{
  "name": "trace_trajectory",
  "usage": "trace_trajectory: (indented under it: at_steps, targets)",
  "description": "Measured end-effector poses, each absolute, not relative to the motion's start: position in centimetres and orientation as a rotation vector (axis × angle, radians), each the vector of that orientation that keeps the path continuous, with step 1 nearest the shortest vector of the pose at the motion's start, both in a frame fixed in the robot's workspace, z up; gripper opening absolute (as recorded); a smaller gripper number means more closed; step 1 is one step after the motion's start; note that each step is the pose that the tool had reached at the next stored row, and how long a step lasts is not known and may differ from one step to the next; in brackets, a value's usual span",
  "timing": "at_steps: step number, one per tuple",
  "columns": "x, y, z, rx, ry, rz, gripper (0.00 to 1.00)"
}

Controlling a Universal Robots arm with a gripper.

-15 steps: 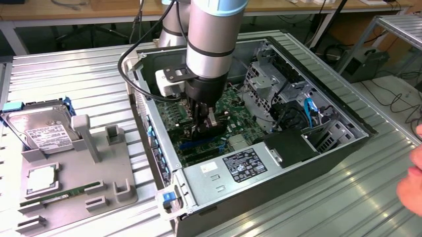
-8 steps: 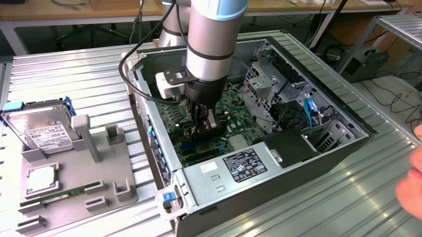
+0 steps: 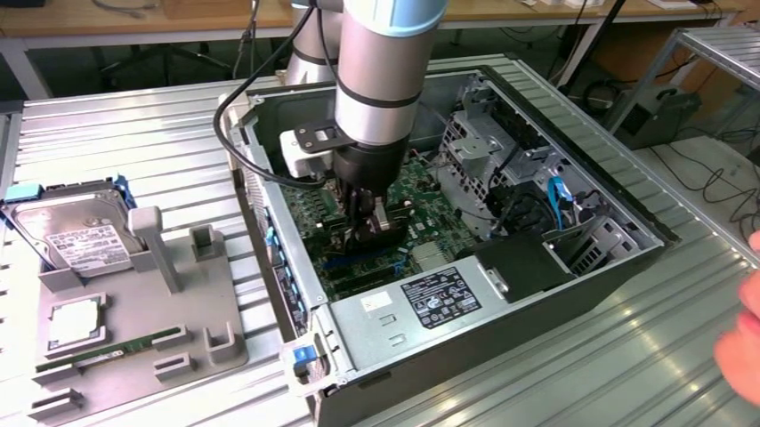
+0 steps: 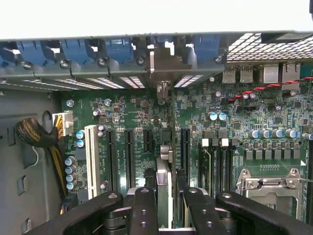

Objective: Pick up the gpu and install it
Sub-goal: 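Insert the gpu into the slot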

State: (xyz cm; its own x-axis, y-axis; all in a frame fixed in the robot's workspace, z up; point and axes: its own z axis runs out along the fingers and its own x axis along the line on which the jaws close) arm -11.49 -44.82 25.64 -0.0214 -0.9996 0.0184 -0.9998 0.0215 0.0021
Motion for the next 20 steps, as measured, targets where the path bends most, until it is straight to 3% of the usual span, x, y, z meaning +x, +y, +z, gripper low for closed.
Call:
trace_trajectory:
  at_steps: [9,12,13,20]
  targets:
    - [-11.5,-44.8,25.5,2.188,-2.236,0.017,0.26]
    - [-11.5,-44.8,25.5,2.187,-2.235,0.018,0.33]
    - [-11.5,-44.8,25.5,2.187,-2.235,0.018,0.4]
    - [-11.5,-44.8,27.1,2.187,-2.235,0.018,0.4]
